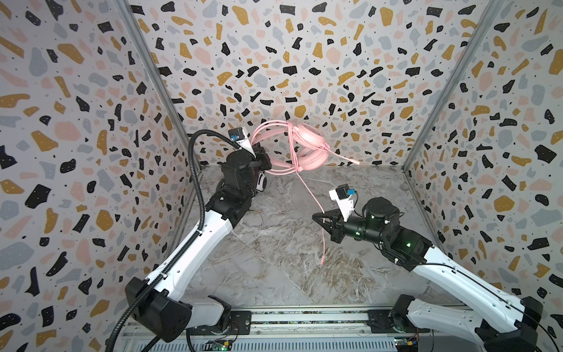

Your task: Wrap the headphones

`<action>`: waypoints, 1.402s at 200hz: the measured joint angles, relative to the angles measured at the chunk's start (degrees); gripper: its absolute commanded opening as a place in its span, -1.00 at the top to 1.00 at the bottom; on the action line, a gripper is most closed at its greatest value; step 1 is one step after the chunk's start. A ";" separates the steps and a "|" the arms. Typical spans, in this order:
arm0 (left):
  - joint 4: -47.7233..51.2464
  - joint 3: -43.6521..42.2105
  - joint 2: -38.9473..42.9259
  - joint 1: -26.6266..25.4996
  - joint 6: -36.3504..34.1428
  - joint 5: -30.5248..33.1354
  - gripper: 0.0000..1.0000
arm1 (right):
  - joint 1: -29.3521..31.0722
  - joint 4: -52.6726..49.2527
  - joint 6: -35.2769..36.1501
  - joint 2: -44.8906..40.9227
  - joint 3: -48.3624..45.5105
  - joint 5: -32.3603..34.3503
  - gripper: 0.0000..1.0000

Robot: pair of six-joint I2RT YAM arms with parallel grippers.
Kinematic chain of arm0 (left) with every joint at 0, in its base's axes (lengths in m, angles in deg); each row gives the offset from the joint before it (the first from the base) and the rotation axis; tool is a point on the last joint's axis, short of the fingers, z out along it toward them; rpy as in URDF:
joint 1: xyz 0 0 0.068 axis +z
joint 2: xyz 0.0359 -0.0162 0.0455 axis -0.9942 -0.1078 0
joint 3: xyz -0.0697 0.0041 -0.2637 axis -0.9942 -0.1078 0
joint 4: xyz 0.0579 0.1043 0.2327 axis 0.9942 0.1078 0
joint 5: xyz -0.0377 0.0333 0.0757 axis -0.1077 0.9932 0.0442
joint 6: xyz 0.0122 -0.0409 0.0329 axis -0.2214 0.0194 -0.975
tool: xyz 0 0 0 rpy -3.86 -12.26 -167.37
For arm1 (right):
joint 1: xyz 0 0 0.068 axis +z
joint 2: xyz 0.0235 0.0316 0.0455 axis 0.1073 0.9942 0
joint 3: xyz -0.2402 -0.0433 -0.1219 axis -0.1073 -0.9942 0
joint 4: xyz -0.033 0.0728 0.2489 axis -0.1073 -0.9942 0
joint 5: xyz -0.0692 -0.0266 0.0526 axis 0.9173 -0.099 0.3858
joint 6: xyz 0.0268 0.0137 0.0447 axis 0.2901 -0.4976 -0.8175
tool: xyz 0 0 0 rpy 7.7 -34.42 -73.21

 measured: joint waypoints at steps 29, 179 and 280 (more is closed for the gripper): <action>1.18 0.00 -0.22 0.72 0.76 -1.29 1.00 | 0.07 -4.11 1.55 0.02 3.93 1.57 1.00; 7.78 -11.56 0.83 -7.91 -6.99 -0.70 1.00 | 2.99 -40.89 23.12 25.97 46.12 30.86 1.00; 9.60 -17.31 9.86 -9.90 -9.03 2.29 1.00 | 4.02 -34.67 39.01 25.99 41.24 49.13 0.98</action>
